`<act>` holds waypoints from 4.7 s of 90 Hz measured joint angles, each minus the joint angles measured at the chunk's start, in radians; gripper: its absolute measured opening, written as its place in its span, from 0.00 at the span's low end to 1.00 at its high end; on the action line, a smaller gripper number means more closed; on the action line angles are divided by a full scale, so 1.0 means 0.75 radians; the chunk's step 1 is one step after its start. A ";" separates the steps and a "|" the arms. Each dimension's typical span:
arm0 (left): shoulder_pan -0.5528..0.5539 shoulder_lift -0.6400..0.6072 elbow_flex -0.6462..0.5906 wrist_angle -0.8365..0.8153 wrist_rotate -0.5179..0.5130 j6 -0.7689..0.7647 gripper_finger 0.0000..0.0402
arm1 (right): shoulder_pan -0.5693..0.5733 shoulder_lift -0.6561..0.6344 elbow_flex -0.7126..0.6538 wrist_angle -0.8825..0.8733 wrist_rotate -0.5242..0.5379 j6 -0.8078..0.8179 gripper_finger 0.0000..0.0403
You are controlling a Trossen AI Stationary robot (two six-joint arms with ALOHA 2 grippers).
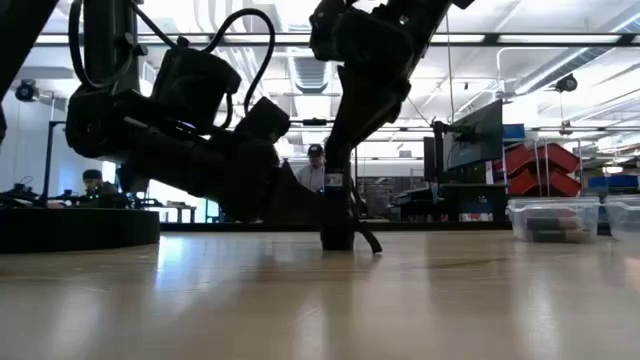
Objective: Insert battery
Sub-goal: Open the black flashlight battery compartment
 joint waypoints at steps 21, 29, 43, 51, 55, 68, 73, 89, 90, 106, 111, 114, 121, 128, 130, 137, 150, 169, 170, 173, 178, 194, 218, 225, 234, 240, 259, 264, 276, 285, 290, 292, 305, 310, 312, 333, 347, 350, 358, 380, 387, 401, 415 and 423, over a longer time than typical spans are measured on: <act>0.001 0.000 0.001 0.001 0.174 0.006 0.27 | -0.009 -0.002 0.001 0.002 -0.139 -0.198 0.22; 0.002 -0.001 0.002 0.000 0.252 0.008 0.27 | -0.012 -0.002 0.001 0.006 -0.205 -0.303 0.22; 0.002 -0.001 0.008 -0.006 0.292 0.010 0.27 | -0.012 -0.002 0.001 0.008 -0.241 -0.420 0.25; 0.002 -0.001 0.016 -0.011 0.302 0.033 0.27 | -0.012 -0.002 0.001 0.007 -0.267 -0.464 0.24; 0.002 -0.001 0.023 -0.017 0.328 0.042 0.27 | -0.012 -0.002 0.001 0.007 -0.289 -0.493 0.24; 0.003 0.002 0.051 -0.033 0.389 0.038 0.27 | -0.012 -0.002 0.001 0.003 -0.325 -0.553 0.23; 0.003 0.003 0.059 -0.036 0.385 0.039 0.27 | -0.017 -0.002 0.001 0.002 -0.327 -0.530 0.23; 0.003 -0.003 0.062 -0.014 0.323 0.033 0.44 | -0.020 -0.001 0.001 0.009 -0.302 -0.476 0.23; 0.003 -0.007 0.062 -0.009 0.319 0.031 0.46 | -0.021 -0.001 0.001 0.010 -0.300 -0.474 0.23; 0.002 -0.054 0.049 -0.014 0.292 -0.047 0.70 | -0.021 -0.001 0.001 0.010 -0.280 -0.409 0.23; 0.000 -0.078 0.047 -0.015 0.291 -0.065 0.72 | -0.021 -0.001 0.001 0.009 -0.260 -0.384 0.24; -0.001 -0.094 0.047 -0.011 0.291 -0.072 0.72 | -0.020 -0.001 0.001 0.009 -0.250 -0.377 0.24; -0.001 -0.114 0.049 -0.029 0.272 -0.075 0.69 | -0.019 -0.001 0.001 0.008 -0.225 -0.345 0.24; -0.002 -0.114 0.047 -0.086 0.215 -0.085 0.64 | -0.019 -0.001 0.001 0.009 -0.206 -0.294 0.23; -0.001 -0.114 0.046 -0.099 0.198 -0.091 0.62 | -0.019 -0.001 0.001 0.009 -0.201 -0.276 0.22; -0.001 -0.118 0.044 -0.136 0.141 -0.099 0.54 | -0.019 -0.001 0.001 0.009 -0.196 -0.235 0.23; -0.002 -0.118 0.033 -0.150 0.075 -0.125 0.40 | -0.019 -0.001 0.001 0.009 -0.182 -0.197 0.24; -0.002 -0.115 0.030 -0.121 0.043 -0.123 0.26 | -0.021 -0.001 0.001 0.003 -0.151 -0.164 0.23; -0.002 -0.115 0.030 -0.120 0.043 -0.121 0.26 | -0.021 -0.001 0.001 0.003 -0.151 -0.164 0.23; -0.002 -0.115 0.030 -0.120 0.046 -0.113 0.25 | -0.021 -0.001 0.001 0.002 -0.152 -0.164 0.23; -0.001 -0.115 0.030 -0.120 0.059 -0.096 0.24 | -0.021 -0.001 0.001 0.001 -0.155 -0.178 0.24; -0.001 -0.115 0.028 -0.124 0.095 -0.076 0.24 | -0.021 -0.001 0.001 -0.001 -0.169 -0.265 0.23; 0.006 -0.115 0.041 -0.139 0.350 0.006 0.24 | -0.019 0.000 0.001 0.005 -0.296 -0.590 0.24; 0.006 -0.115 0.053 -0.159 0.434 0.028 0.24 | -0.022 0.002 0.001 0.007 -0.359 -0.682 0.24; 0.008 -0.115 0.071 -0.197 0.489 0.038 0.24 | -0.026 0.002 0.001 0.017 -0.407 -0.743 0.22; 0.008 -0.117 0.081 -0.231 0.500 0.056 0.24 | -0.025 0.002 0.001 0.017 -0.409 -0.772 0.22; 0.011 -0.118 0.102 -0.263 0.505 0.065 0.24 | -0.026 0.005 0.018 -0.001 -0.431 -0.819 0.26; 0.016 -0.117 0.108 -0.267 0.488 0.066 0.24 | -0.028 0.005 0.023 -0.020 -0.423 -0.819 0.28; 0.019 -0.117 0.109 -0.268 0.397 0.083 0.26 | -0.031 0.005 0.074 -0.095 -0.399 -0.711 0.35; 0.017 -0.117 0.102 -0.263 0.267 0.080 0.25 | -0.032 0.000 0.132 -0.162 -0.391 -0.577 0.39; 0.018 -0.117 0.099 -0.260 0.192 0.075 0.25 | -0.032 0.000 0.157 -0.204 -0.351 -0.488 0.42; 0.019 -0.117 0.097 -0.257 0.162 0.073 0.25 | -0.031 0.000 0.167 -0.218 -0.319 -0.440 0.43; 0.019 -0.117 0.095 -0.264 -0.003 0.017 0.26 | -0.039 -0.001 0.224 -0.295 -0.066 0.116 0.47; 0.020 -0.117 0.095 -0.269 -0.049 -0.005 0.26 | -0.050 -0.001 0.234 -0.338 -0.001 0.316 0.48; 0.020 -0.117 0.095 -0.272 -0.067 -0.015 0.26 | -0.057 -0.001 0.237 -0.355 0.004 0.376 0.49; 0.020 -0.117 0.094 -0.283 -0.194 -0.136 0.26 | -0.131 0.006 0.242 -0.430 -0.012 0.683 0.54; 0.020 -0.116 0.094 -0.287 -0.304 -0.178 0.26 | -0.187 0.037 0.242 -0.420 -0.107 0.766 0.59; 0.021 -0.116 0.094 -0.287 -0.322 -0.180 0.26 | -0.197 0.042 0.243 -0.417 -0.108 0.773 0.60; 0.021 -0.116 0.093 -0.286 -0.347 -0.190 0.25 | -0.216 0.055 0.243 -0.400 -0.113 0.787 0.63; 0.026 -0.115 0.093 -0.287 -0.352 -0.235 0.26 | -0.249 0.058 0.244 -0.319 -0.145 0.811 0.67; 0.026 -0.115 0.093 -0.287 -0.374 -0.238 0.26 | -0.250 0.058 0.244 -0.301 -0.170 0.830 0.67; 0.030 -0.114 0.093 -0.289 -0.385 -0.246 0.27 | -0.248 0.090 0.245 -0.298 -0.201 0.860 0.62; 0.030 -0.114 0.093 -0.294 -0.386 -0.247 0.26 | -0.251 0.106 0.245 -0.297 -0.207 0.866 0.55; 0.030 -0.114 0.093 -0.299 -0.386 -0.247 0.26 | -0.254 0.108 0.245 -0.294 -0.191 0.863 0.51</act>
